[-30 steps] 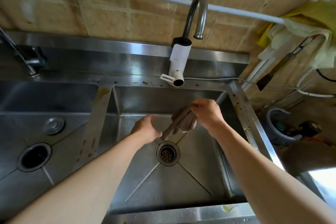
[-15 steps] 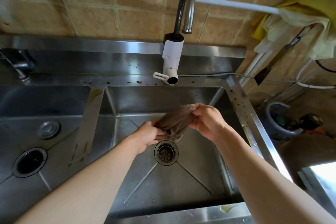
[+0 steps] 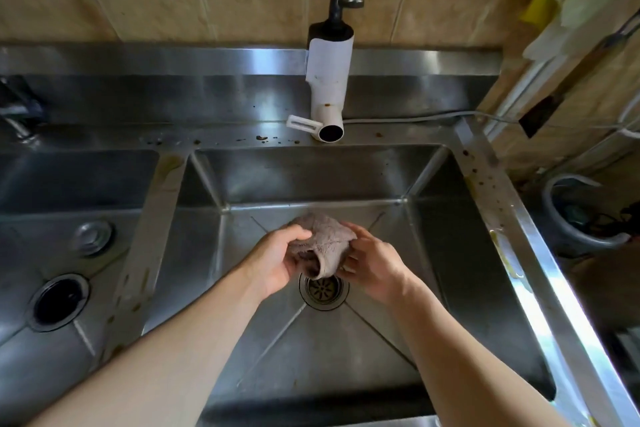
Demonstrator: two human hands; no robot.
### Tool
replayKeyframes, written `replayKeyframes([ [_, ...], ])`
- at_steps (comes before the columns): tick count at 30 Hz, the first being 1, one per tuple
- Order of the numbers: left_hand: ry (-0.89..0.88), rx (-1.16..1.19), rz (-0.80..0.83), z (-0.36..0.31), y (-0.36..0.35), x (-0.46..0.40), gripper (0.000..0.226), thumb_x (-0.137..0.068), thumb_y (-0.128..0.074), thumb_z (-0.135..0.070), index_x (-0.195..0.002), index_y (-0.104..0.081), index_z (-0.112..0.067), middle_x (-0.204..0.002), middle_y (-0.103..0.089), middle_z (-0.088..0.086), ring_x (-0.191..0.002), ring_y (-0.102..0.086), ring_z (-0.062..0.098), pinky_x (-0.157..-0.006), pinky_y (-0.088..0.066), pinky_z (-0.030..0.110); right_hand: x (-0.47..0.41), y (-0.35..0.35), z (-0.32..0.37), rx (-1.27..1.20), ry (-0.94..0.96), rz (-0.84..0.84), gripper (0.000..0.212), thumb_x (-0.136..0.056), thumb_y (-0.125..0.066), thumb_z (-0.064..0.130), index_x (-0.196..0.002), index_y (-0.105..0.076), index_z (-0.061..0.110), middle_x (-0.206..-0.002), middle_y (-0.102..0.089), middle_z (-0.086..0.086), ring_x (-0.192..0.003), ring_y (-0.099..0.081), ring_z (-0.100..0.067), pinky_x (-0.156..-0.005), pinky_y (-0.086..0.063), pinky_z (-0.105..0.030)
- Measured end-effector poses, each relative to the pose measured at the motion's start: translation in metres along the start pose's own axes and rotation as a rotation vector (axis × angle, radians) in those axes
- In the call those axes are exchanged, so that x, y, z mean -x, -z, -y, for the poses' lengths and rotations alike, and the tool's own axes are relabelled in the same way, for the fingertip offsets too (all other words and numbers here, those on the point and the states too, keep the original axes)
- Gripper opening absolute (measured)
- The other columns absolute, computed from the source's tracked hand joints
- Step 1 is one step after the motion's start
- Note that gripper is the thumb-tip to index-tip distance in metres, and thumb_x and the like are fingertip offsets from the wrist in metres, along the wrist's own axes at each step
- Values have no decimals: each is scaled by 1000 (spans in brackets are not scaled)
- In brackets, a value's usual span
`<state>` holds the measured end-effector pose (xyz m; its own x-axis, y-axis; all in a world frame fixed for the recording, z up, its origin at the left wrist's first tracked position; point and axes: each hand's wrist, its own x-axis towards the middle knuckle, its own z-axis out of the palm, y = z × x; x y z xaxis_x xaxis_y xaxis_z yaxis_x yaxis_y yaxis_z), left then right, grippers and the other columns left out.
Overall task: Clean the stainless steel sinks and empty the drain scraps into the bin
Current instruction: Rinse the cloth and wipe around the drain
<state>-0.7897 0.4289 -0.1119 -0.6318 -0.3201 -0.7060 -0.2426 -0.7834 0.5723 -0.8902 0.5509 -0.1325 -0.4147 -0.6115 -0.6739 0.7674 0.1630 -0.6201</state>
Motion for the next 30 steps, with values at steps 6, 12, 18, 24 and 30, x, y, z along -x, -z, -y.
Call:
replayKeyframes([
  [6,-43,-91,-162,11,6,-19,31,-87,-46,9,-113,-45,-10,-90,-58,14,-72,-58,22,-58,-47,30,-5,15,1,-26,-11,115,33,-96,-30,-2,-95,-59,14,-85,-62,-7,-76,-60,-18,-72,-52,-38],
  [12,-47,-450,11,28,12,-27,40,-95,-50,-5,-123,-46,-34,-112,-60,3,-83,-61,19,-66,-51,32,-21,20,-3,-36,72,-64,34,-91,-29,-16,-81,-52,7,-75,-54,-12,-60,-55,-17,-46,-51,-22],
  [18,-172,-565,-62,42,11,-41,30,-83,-62,8,-86,-52,-21,-92,-59,10,-84,-53,24,-74,-41,36,-31,18,-5,-173,14,-126,33,-94,-29,1,-99,-61,6,-92,-63,-16,-81,-60,-23,-65,-49,-29],
  [24,-124,-340,-64,51,5,-49,28,-88,-53,11,-93,-49,-16,-95,-59,10,-88,-57,25,-70,-50,35,-40,17,-26,-301,-83,77,24,-97,-49,18,-118,-54,9,-117,-62,-20,-99,-63,-33,-86,-52,-47],
  [30,-165,-973,-67,57,7,-52,66,-68,-80,-14,-115,-34,-19,-118,-49,6,-104,-53,19,-84,-45,26,-61,12,-31,-119,111,-191,15,-94,-50,-3,-88,-55,9,-82,-60,-15,-74,-60,-25,-70,-55,-38],
])
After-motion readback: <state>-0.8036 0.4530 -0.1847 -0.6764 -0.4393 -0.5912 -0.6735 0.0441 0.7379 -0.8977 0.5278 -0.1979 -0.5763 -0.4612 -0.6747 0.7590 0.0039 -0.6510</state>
